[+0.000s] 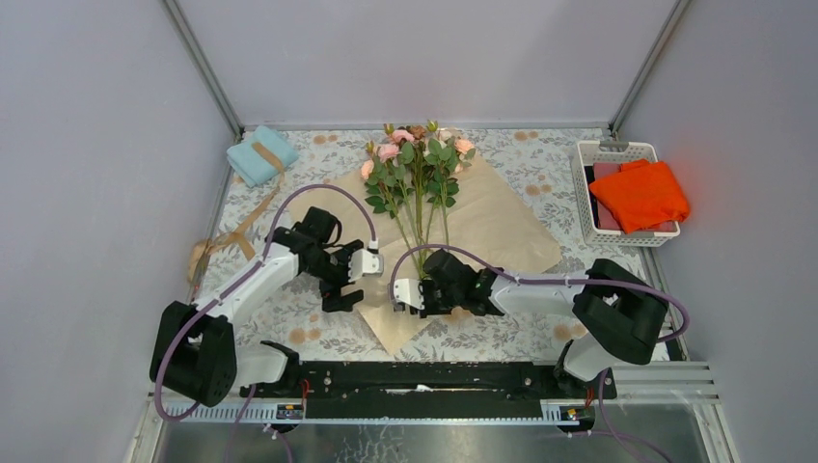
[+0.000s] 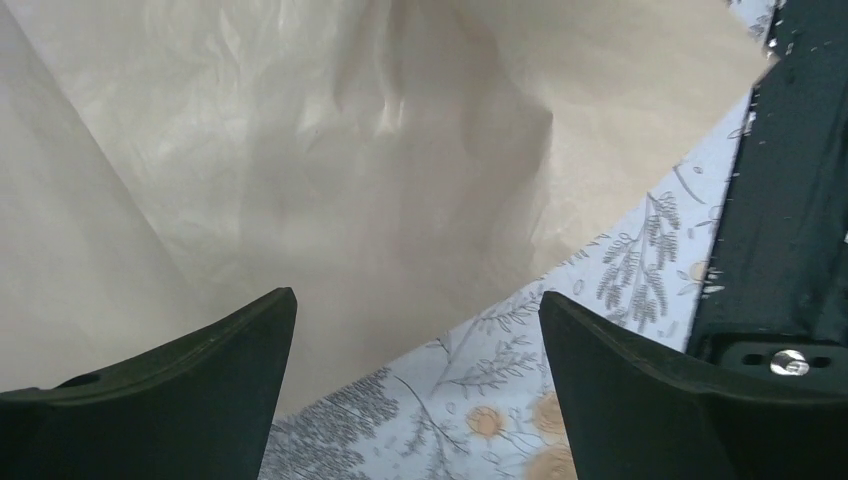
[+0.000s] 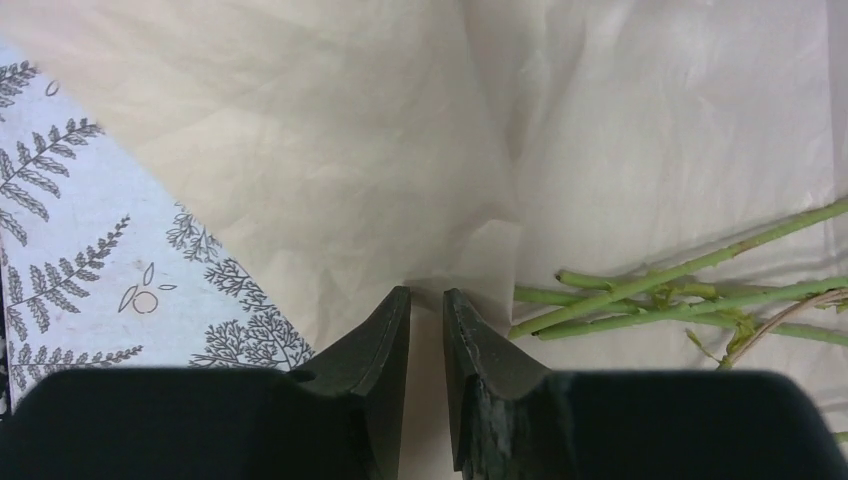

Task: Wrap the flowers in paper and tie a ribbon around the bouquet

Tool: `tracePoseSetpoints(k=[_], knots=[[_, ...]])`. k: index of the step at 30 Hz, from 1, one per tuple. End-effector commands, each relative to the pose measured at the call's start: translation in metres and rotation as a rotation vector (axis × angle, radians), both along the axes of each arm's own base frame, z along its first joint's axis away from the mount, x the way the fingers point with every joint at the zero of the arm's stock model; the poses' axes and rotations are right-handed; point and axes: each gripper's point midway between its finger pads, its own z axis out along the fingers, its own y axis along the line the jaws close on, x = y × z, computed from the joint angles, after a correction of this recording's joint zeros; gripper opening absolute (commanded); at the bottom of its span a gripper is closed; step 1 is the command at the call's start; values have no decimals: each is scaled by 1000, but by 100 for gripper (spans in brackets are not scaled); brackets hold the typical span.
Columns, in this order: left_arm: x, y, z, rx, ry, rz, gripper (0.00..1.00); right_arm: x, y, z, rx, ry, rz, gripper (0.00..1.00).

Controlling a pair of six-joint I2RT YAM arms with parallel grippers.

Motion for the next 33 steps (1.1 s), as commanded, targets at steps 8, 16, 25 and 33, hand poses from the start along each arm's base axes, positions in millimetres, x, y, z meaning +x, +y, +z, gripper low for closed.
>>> tracePoseSetpoints(k=[8,16,25,33], knots=[[24,-25,-8,-81,-234,-170,99,11,6,14,124,73,-52,26],[5,-55,2,-267,-77,-128,44,8,6,34,195,65,-47,30],[22,-57,17,-329,114,50,0,-8,-4,87,329,50,-55,64],[29,-61,31,-428,249,94,0,-13,-22,72,348,-39,-127,91]])
